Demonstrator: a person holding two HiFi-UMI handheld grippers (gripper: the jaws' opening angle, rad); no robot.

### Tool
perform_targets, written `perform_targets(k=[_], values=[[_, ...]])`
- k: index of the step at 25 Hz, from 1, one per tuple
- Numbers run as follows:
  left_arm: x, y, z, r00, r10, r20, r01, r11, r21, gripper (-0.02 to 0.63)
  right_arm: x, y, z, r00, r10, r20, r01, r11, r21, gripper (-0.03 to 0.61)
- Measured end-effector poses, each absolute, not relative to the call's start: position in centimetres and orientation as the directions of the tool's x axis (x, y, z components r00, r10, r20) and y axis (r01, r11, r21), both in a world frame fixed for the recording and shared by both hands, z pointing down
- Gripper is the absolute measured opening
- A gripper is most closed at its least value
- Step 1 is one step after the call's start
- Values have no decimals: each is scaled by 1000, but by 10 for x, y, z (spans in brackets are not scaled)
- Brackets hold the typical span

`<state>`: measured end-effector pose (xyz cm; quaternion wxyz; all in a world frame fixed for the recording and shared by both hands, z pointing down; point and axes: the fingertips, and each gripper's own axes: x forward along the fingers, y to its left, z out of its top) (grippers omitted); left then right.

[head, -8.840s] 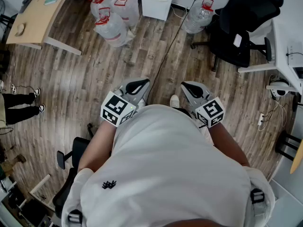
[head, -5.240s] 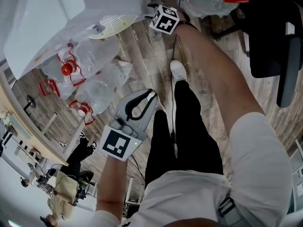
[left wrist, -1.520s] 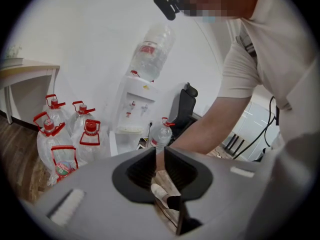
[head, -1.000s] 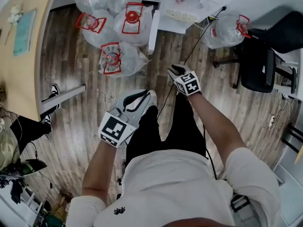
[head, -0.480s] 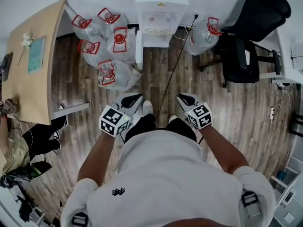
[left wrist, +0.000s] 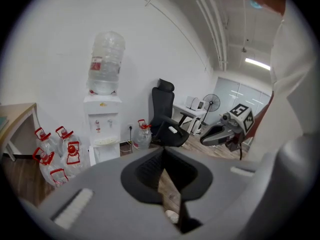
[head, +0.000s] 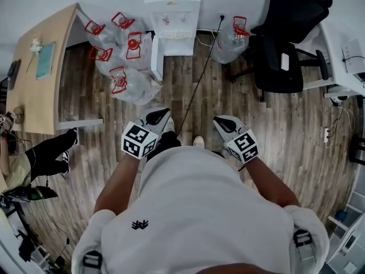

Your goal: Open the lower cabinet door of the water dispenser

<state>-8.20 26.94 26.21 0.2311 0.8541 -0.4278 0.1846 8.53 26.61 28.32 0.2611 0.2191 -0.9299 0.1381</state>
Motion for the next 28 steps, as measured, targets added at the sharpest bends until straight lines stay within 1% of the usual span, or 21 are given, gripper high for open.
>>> perform_targets(k=[4, 10, 17, 21, 28], values=[[-41, 293, 266, 558, -641, 527, -821, -515, 244, 55, 123, 285, 276, -788, -328, 520, -465, 872, -154, 15], [-13, 323, 272, 541, -631, 556, -832, -498, 245, 55, 154, 303, 272, -799, -320, 509, -451, 878, -157, 14], [6, 343, 270, 527, -631, 569, -839, -493, 230, 55, 167, 316, 261, -813, -322, 485, -434, 890, -137, 14], [15, 348, 261, 522, -628, 577, -828, -535, 168, 55, 168, 321, 256, -823, -320, 470, -426, 894, -139, 14], [17, 358, 261, 527, -628, 573, -830, -527, 186, 55, 163, 329, 247, -835, -312, 454, -412, 901, -137, 14]])
